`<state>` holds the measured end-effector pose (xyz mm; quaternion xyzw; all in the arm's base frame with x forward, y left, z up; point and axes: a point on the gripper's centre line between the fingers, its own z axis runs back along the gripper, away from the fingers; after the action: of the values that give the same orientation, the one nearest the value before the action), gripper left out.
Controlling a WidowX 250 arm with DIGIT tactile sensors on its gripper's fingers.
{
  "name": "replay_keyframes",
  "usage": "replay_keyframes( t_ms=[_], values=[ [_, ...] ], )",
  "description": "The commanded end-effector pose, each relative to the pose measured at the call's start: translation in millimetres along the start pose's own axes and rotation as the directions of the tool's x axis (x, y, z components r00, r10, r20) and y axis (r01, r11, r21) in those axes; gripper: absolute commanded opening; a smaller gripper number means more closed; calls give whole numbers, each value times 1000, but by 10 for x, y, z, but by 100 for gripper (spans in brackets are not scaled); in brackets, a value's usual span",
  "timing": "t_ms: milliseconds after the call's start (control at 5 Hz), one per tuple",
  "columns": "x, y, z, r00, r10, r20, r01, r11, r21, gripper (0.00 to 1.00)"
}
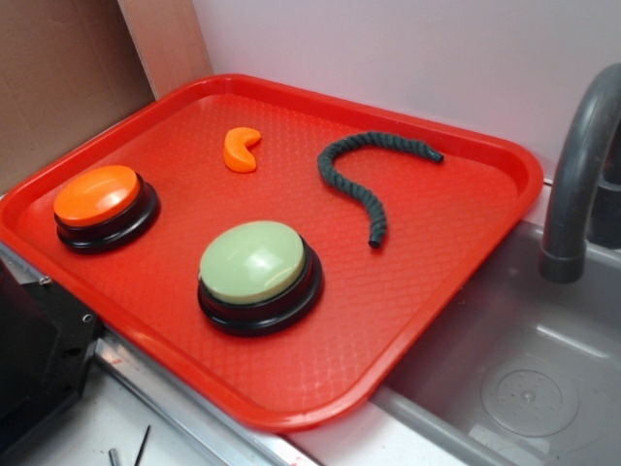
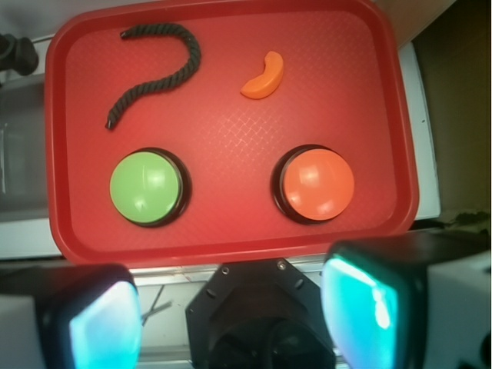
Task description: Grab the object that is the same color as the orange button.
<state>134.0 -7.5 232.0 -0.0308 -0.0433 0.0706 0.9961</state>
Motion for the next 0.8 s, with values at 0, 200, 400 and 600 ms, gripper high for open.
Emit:
replay_keyframes(
  t_ms=[0,200,400,600],
  values=[
    [411,158,-289,922,382,59,-380,924,-46,100],
    [743,184,-531,811,575,111,-573,818,-52,100],
    [966,266,-766,769,630,113,-627,776,-62,100],
    [1233,317,-1193,779,622,82,-623,782,-9,100]
  ],
)
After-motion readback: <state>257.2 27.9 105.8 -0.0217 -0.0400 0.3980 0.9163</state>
